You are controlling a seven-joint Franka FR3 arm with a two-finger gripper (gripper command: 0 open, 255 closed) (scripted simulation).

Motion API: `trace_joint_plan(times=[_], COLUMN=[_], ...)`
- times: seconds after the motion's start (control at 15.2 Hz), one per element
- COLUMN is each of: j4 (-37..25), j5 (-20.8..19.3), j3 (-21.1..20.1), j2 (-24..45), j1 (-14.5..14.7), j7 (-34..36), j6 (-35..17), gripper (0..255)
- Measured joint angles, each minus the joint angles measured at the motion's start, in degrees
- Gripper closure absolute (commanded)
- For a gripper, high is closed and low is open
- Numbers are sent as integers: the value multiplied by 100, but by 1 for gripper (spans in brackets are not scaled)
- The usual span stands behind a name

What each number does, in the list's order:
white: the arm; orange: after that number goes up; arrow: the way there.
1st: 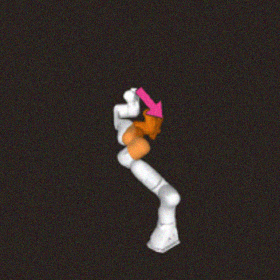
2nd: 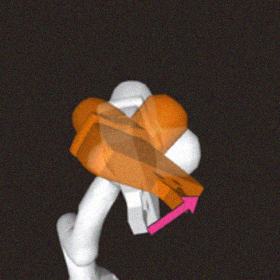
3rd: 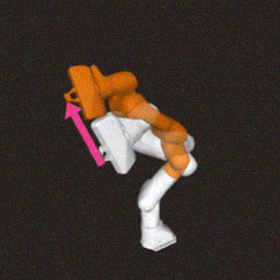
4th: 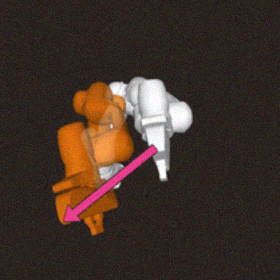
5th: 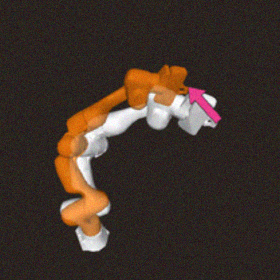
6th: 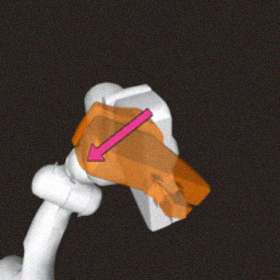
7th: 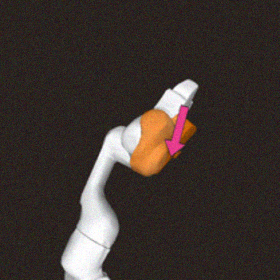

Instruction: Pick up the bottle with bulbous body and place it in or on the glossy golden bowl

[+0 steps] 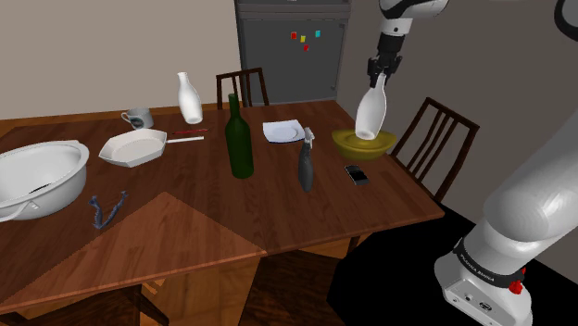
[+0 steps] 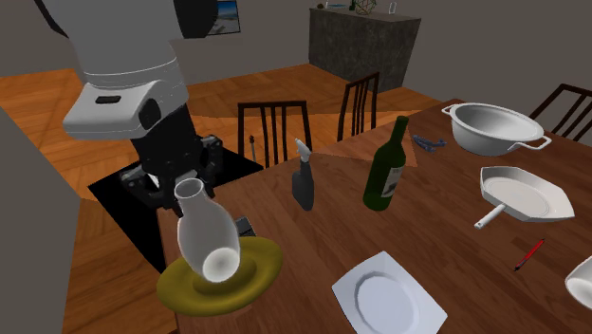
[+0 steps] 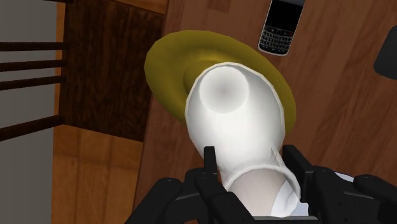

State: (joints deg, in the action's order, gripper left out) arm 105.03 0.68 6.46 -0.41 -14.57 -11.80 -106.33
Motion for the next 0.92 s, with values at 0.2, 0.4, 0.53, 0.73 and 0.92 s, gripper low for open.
trace_joint_plan(times=[0.2,0.4,0.53,0.73,0.92], j4=[73,75,74,90,97], j5=[2,3,3,2,1], j3=[-3,-4,-4,0,0], j2=[-15,-15,-13,9,6], j1=[3,3,3,-1,0], j7=[4,3,3,-3,-2], j6=[-97,-109,-112,-111,-111], gripper=[255,255,0,0,0])
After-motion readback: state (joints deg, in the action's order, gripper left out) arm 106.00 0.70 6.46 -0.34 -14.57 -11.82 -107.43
